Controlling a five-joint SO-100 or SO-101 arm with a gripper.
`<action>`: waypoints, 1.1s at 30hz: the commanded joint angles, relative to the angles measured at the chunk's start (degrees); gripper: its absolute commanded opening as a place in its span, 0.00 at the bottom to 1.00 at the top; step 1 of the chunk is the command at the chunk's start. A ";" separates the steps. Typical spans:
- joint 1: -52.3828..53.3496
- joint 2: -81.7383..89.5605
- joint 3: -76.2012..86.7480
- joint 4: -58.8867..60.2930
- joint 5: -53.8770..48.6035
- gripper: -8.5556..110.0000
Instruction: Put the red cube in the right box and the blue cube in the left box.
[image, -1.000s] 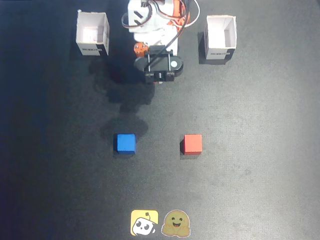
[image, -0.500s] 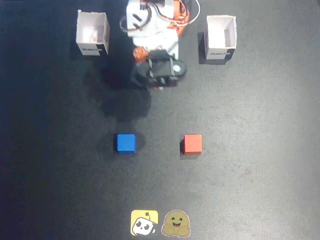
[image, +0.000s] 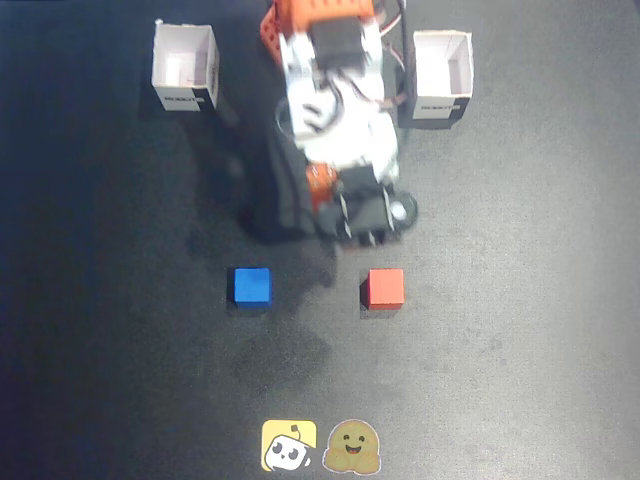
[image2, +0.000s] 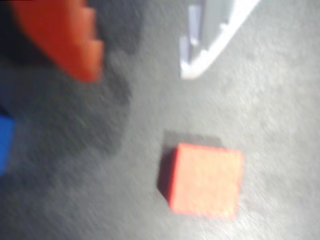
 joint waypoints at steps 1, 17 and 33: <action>-1.14 -3.25 -5.36 -1.32 0.79 0.22; -6.59 -18.19 -9.05 -11.78 5.71 0.26; -8.09 -27.69 -11.78 -16.79 6.86 0.29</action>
